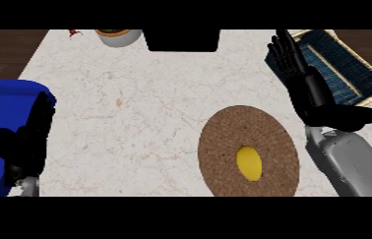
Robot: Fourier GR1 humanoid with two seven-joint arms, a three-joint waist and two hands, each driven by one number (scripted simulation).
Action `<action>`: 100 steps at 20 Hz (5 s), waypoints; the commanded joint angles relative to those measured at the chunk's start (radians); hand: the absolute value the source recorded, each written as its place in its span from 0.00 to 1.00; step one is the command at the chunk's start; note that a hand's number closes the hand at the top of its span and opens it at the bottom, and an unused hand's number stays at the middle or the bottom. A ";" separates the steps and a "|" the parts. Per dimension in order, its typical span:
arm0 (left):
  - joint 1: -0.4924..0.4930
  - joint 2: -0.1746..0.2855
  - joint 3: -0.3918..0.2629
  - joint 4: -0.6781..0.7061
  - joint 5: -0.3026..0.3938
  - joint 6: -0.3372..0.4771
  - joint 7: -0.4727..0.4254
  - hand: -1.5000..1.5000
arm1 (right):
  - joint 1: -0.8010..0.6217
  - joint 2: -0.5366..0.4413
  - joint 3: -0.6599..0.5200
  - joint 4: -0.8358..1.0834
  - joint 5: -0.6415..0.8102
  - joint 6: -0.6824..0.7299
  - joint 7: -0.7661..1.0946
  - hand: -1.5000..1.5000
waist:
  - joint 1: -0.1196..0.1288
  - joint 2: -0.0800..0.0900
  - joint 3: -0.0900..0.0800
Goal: Pick the lemon from the placemat and place it in the basket
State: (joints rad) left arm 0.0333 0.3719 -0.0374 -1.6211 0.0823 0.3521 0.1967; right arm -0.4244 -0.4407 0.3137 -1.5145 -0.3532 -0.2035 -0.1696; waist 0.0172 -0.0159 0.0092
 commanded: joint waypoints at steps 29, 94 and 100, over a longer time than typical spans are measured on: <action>-0.001 -0.147 -0.087 -0.097 0.070 -0.072 -0.182 0.50 | 0.593 -0.098 0.244 -0.229 1.065 -0.386 0.877 0.00 | -0.070 0.004 -0.034; -0.051 -0.257 -0.040 0.002 0.016 -0.176 -0.247 0.50 | 0.535 0.440 0.234 -0.278 1.499 0.256 1.306 0.00 | -0.020 0.016 -0.009; 0.049 -0.234 -0.047 -0.147 0.005 -0.199 -0.182 0.50 | 0.475 0.440 0.202 -0.182 1.476 0.222 1.276 0.00 | -0.012 0.015 -0.009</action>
State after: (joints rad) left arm -0.0016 0.1266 -0.0736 -1.6774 0.0902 0.1748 -0.0011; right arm 0.0557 -0.0091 0.4940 -1.7582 1.1201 0.0860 1.0542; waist 0.0007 -0.0005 -0.0001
